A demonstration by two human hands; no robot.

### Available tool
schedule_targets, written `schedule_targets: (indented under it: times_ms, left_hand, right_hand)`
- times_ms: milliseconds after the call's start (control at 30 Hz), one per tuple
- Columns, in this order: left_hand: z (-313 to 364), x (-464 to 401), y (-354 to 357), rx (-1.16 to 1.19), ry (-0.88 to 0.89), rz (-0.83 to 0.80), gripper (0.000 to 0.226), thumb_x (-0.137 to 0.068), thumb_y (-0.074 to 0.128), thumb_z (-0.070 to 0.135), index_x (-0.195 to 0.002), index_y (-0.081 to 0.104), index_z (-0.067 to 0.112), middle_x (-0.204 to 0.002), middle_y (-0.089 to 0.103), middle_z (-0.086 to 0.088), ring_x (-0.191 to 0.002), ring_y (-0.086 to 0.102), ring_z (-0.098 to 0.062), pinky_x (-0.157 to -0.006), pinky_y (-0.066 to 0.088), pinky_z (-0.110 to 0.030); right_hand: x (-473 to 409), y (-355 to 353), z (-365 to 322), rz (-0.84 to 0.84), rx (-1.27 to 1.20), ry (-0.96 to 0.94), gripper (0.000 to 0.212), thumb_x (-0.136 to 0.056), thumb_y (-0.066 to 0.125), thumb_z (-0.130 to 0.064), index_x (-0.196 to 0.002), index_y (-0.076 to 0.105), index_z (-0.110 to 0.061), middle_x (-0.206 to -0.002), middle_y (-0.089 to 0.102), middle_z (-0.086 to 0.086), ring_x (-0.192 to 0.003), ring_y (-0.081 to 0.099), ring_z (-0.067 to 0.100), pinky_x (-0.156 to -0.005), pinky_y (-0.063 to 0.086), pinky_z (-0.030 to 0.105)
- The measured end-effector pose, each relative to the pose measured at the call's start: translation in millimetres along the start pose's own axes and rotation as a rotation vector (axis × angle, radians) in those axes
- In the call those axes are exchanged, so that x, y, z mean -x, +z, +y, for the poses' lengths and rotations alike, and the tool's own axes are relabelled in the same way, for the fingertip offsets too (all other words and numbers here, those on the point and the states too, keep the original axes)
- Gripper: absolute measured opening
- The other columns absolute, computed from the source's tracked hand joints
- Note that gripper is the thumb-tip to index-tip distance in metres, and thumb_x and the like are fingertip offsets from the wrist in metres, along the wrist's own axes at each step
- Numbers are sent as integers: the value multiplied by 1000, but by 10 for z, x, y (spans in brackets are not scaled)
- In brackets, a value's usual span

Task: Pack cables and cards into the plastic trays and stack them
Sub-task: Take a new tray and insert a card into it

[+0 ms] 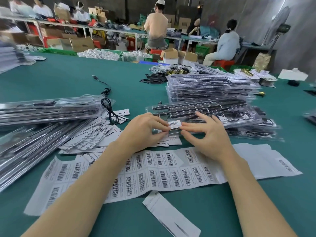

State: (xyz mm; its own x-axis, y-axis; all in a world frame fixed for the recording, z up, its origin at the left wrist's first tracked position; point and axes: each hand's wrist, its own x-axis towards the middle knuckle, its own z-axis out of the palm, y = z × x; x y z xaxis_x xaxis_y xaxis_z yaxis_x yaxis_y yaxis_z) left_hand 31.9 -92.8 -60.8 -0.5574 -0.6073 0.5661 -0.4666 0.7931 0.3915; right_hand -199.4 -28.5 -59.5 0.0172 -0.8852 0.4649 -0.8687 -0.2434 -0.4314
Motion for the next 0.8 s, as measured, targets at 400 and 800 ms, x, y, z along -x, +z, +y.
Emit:
schedule_targets:
  times_ms: [400,800]
  left_hand:
    - [-27,1,-3,-4,-51,67,15,-80,83,36,-82,81,21,-86,75,10,-82,64,-5,-75,56,-32]
    - [-27,-206,-88,412,-847,-75,57,-86,65,61,-125,41,28,-108,65,-1,-88,69,-15,-75,55,-36]
  right_hand:
    - [-15,-23,-52,149,-19,15,11,-87,72,-41,-92,81,-37,-96,73,-26,-122,54,11,-108,38,52]
    - [-105,101,-202,150,122,-75,31,-83,76,-28,-114,73,-31,-117,67,-15,-118,53,13,-105,36,40]
